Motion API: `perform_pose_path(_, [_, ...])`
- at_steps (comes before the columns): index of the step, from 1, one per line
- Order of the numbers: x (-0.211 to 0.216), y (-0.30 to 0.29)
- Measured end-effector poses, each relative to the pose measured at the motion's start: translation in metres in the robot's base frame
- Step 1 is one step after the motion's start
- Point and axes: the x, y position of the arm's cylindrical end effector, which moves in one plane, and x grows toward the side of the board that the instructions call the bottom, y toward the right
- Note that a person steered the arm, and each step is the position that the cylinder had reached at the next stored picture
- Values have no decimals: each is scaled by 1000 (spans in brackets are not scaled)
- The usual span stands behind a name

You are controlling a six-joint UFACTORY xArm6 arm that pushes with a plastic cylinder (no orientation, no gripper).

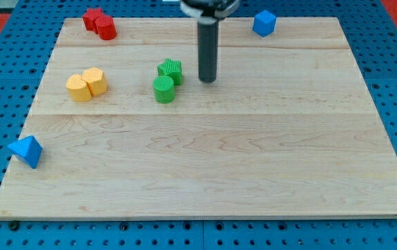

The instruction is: Separate the red circle from the red star

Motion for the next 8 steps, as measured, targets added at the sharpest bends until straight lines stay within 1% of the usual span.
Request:
perform_pose_path(1, [-38,-32])
perform_pose_path(2, [31,-52])
perform_pose_path(3, [86,-52])
perform_pose_path(4, [24,-30])
perform_pose_path(5, [-47,-61])
perform_pose_path(7, [-63,-259])
perform_pose_path(8, [-83,-323])
